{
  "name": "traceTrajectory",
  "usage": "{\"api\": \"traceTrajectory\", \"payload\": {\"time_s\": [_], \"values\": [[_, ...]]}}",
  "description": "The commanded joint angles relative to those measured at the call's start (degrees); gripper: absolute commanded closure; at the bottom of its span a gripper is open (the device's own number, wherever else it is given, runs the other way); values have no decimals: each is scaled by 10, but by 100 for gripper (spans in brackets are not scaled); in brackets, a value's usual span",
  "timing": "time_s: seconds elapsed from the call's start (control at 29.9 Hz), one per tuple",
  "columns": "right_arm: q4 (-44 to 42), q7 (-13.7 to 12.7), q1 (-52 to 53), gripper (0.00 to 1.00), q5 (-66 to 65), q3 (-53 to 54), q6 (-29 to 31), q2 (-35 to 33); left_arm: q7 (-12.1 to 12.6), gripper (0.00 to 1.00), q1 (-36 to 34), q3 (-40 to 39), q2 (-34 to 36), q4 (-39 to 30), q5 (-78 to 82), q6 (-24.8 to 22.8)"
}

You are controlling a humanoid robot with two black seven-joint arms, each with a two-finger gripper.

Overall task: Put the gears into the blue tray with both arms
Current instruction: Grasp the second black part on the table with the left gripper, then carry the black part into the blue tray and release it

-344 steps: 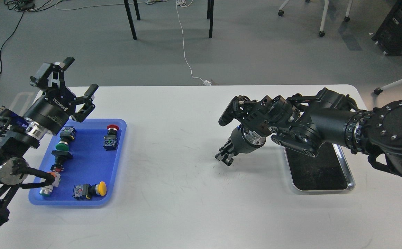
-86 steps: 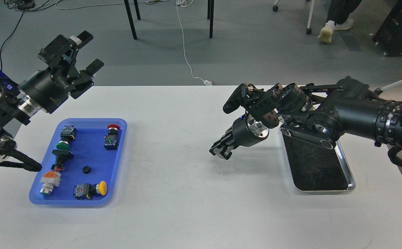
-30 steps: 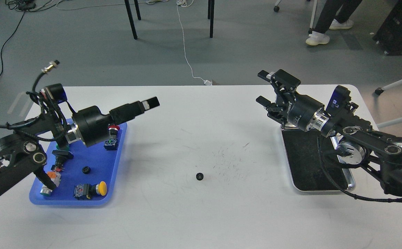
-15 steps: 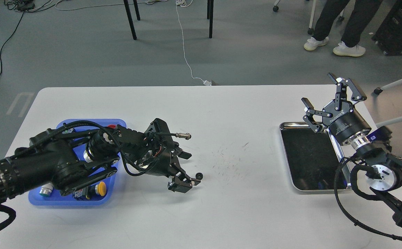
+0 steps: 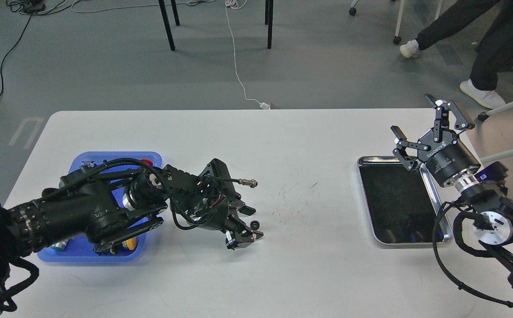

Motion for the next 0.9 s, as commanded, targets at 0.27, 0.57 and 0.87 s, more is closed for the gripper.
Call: {"api": "traceTrajectory", "payload": {"time_s": [0.27, 0.57, 0.87], "values": [[3, 0, 0, 3, 0, -1, 0, 0, 0, 89, 3, 3, -8, 13, 0, 11], [4, 0, 2, 3, -1, -3, 0, 5, 0, 90, -50, -30, 98, -59, 0, 30], [4, 0, 4, 3, -4, -6, 0, 8, 0, 88, -23, -21, 327, -98, 0, 41]]}}
